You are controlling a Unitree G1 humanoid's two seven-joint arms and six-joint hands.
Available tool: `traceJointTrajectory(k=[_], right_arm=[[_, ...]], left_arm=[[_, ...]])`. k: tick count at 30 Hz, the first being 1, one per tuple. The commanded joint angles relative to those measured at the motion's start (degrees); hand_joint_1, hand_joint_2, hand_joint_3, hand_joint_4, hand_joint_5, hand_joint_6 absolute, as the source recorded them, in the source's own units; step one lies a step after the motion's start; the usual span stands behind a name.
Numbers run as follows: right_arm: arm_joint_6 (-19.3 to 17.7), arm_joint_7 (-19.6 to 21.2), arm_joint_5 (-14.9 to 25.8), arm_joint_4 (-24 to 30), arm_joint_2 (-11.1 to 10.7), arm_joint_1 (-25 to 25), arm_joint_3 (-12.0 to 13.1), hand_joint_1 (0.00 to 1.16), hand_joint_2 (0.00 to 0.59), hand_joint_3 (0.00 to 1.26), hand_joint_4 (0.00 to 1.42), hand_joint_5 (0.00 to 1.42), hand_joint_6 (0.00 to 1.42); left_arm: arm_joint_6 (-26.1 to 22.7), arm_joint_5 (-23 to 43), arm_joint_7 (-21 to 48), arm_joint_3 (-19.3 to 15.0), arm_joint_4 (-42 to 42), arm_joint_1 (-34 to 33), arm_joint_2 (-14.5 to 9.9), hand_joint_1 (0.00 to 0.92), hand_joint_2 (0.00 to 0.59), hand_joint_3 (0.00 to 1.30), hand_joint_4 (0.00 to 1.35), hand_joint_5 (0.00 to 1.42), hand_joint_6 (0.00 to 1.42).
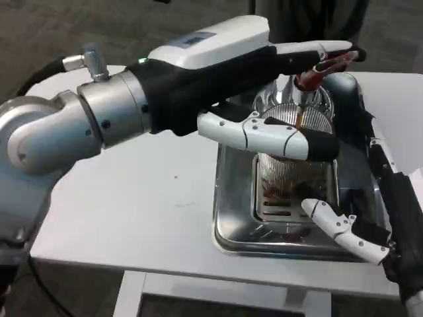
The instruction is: Grasp the cup under the faucet to collect the drink, then remove the cup.
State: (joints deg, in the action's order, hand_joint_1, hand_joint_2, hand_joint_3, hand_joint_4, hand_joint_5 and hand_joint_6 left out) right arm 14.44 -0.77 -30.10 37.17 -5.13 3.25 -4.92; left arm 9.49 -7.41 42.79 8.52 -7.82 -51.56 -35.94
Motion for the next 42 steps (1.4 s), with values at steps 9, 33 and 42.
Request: traceJointTrajectory(k=[9, 33, 42], right_arm=[[1.6, 0.4, -0.3, -2.7, 0.9, -2.8, -1.1, 0.58, 0.249, 0.0, 0.0, 0.0, 0.07], [4.2, 3.4, -1.1, -8.3, 3.6, -8.2, -4.0, 0.57, 0.249, 0.0, 0.0, 0.0, 0.07], [4.6, 3.9, -0.8, -9.8, 4.0, -9.6, -4.3, 0.57, 0.253, 0.0, 0.0, 0.0, 0.08]], left_arm=[[-0.7, -1.1, 2.7, 2.1, -0.9, 1.5, -1.4, 0.063, 0.084, 0.12, 0.07, 0.16, 0.16], [-0.2, -0.8, 2.5, 1.7, -0.7, 2.3, -2.4, 0.063, 0.084, 0.12, 0.07, 0.16, 0.16], [-0.2, -0.4, 2.5, 1.5, -0.5, 2.5, -2.8, 0.063, 0.084, 0.12, 0.07, 0.16, 0.16]])
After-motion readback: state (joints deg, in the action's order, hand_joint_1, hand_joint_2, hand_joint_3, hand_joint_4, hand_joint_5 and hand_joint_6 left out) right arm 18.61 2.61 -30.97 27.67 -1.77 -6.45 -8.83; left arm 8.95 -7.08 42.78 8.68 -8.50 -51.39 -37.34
